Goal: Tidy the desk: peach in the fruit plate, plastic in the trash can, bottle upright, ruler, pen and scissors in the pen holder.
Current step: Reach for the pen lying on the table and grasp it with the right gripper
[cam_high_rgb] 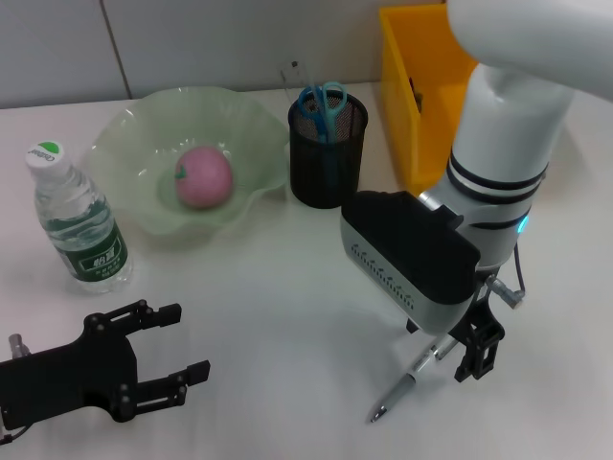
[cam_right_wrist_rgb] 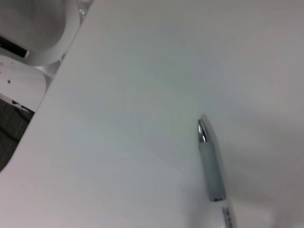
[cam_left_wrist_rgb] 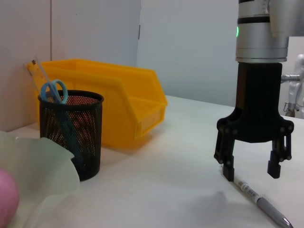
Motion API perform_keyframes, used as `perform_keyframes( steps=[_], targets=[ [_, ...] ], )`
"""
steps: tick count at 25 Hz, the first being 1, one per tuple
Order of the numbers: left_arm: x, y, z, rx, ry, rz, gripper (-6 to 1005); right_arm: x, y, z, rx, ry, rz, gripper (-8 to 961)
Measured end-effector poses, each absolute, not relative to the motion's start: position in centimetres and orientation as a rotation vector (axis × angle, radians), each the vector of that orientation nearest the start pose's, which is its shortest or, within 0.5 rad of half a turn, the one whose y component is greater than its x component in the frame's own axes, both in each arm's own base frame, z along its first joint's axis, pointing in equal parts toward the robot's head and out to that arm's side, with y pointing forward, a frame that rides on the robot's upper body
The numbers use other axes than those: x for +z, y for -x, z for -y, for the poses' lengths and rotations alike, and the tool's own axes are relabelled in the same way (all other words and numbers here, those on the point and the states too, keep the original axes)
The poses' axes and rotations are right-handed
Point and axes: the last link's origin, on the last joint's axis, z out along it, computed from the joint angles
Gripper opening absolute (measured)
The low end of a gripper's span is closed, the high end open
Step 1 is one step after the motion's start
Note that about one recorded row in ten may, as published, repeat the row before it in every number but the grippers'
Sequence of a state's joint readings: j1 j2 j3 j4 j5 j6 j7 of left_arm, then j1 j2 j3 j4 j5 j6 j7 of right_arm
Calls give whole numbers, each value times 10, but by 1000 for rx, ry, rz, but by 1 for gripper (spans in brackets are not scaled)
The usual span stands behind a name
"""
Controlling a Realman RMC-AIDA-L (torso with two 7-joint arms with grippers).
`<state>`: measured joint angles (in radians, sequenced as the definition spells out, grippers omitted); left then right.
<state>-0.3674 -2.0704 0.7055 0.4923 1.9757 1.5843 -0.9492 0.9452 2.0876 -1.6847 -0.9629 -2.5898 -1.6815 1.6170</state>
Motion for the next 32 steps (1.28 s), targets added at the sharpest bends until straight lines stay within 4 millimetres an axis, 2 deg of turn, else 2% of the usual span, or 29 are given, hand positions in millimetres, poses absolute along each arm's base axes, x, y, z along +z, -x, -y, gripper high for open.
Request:
perform_keyframes(
  steps=[11,21,32],
  targets=[
    [-27,313,-262,-697,2720,424,761,-72,-146,-340,-1255,3079,890,745],
    [-26,312,-264,-705,2708,439,756,-74,-147,-338,-1279,3071,932,733],
    [-26,313,-265,-704,2703,453,751,-80,-150,-336,-1288,3071,956,499]
  ],
)
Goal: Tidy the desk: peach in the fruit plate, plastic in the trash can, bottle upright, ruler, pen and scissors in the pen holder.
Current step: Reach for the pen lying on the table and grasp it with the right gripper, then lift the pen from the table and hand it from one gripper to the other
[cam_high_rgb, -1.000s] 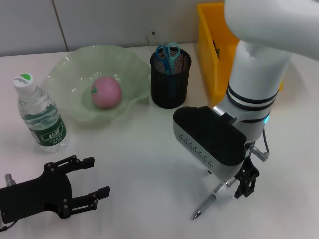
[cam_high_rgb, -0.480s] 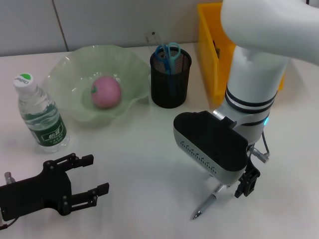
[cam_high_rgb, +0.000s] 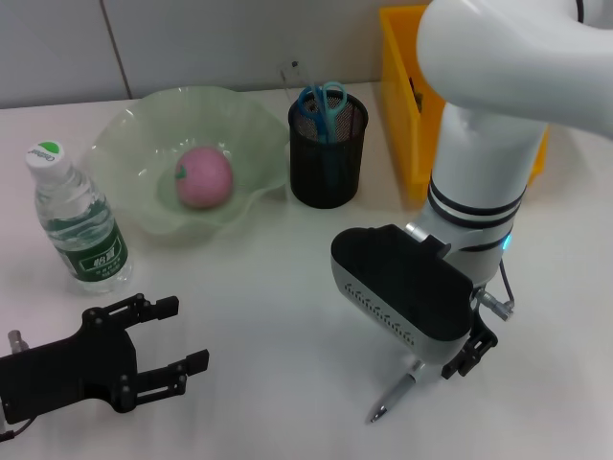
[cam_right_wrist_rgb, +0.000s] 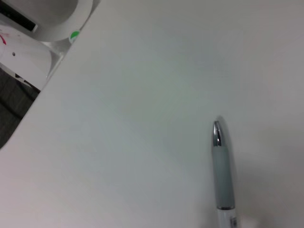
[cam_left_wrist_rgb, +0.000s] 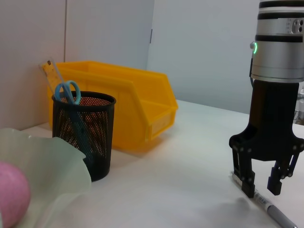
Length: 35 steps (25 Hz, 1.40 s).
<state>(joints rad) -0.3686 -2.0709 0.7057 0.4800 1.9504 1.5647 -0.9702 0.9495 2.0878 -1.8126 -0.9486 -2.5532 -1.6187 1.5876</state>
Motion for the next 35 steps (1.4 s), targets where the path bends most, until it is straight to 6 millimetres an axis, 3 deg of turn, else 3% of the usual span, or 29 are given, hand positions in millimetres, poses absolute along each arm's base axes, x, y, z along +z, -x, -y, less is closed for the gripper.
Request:
perform_keyframes(
  steps=[3,14,28,35],
  targets=[
    [-26,313,-264,-705,2703,456,750,-81,-151,-336,-1288,3066,958,414],
    [-26,313,-264,-712,2704,477,744,-84,-155,-337,-1293,3061,956,409],
    [-26,313,-263,-713,2704,488,737,-88,-160,-339,-1299,3041,967,266],
    [-24,312,-265,-719,2699,479,734,-82,-150,-341,-1245,3060,953,227]
  ],
)
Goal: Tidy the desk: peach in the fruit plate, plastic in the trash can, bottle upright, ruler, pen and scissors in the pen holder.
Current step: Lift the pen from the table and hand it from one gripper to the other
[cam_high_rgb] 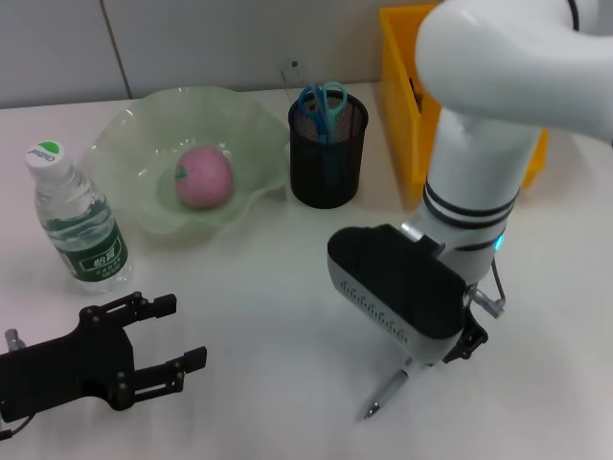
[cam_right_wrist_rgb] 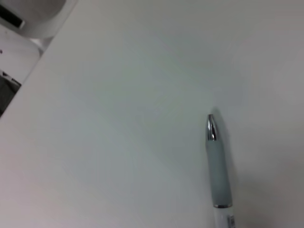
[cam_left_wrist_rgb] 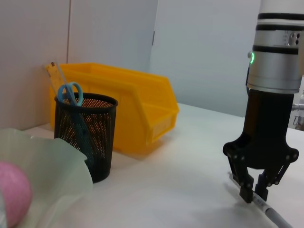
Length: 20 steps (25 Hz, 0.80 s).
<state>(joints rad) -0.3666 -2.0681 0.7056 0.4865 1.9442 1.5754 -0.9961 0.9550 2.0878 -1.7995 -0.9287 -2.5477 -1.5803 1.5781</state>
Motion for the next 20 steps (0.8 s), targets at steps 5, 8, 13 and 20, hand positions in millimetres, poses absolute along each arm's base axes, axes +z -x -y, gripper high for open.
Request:
perform_keyframes(
  steps=[5,8,13,20],
  targets=[
    [-23,311,-265,-725,2698,475,732,-72,-137,-344,-1175,3081,945,170],
    [-23,311,-266,-725,2698,474,730,-68,-133,-346,-1150,3077,938,162],
    [-23,311,-266,-726,2699,470,728,-64,-128,-353,-1098,3069,905,160],
    [-19,298,-269,-834,2688,430,724,-61,-120,-364,-989,3043,857,160]
  ],
)
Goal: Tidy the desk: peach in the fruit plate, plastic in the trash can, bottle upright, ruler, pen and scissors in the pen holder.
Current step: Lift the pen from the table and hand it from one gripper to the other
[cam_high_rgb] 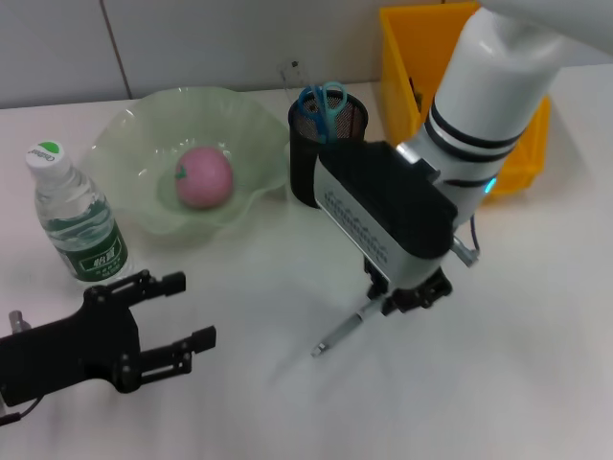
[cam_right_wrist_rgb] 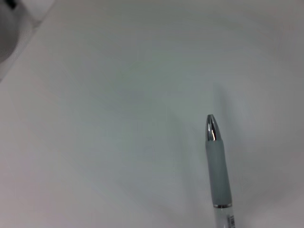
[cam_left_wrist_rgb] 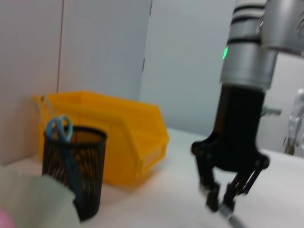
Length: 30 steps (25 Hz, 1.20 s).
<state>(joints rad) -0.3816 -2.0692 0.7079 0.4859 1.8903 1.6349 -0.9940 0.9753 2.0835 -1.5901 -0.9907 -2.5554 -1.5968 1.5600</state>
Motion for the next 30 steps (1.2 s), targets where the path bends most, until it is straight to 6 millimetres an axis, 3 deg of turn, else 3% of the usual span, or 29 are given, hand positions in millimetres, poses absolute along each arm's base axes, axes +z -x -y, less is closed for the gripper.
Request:
perform_keyframes(
  steps=[8,12,13,14,15,16,18,19,20,22,30],
  targets=[
    [-5,288,-268,-980,2596,344,720,-52,-101,-370,-656,3087,727,160],
    [7,286,-263,-1081,2486,274,718,-40,-92,-374,-355,3093,586,160],
    [7,286,-263,-1081,2486,274,718,-40,-92,-374,-355,3093,586,160],
    [14,284,-262,-1130,2428,250,717,-33,-91,-377,-222,3076,516,160],
    [14,284,-262,-1130,2428,250,717,-33,-91,-377,-222,3076,516,160],
    [18,282,-262,-1167,2389,235,716,-29,-90,-380,-84,3051,446,160],
    [19,281,-262,-1183,2375,230,715,-27,-90,-381,-26,3037,417,160],
    [21,278,-263,-1221,2346,228,715,-26,-91,-383,111,3001,353,160],
    [21,278,-263,-1221,2346,228,714,-26,-91,-383,111,3001,353,160],
    [24,271,-268,-1309,2276,243,713,-27,-94,-384,283,2961,275,160],
    [23,259,-280,-1389,2245,256,710,-21,-99,-375,625,2909,155,160]
  ],
)
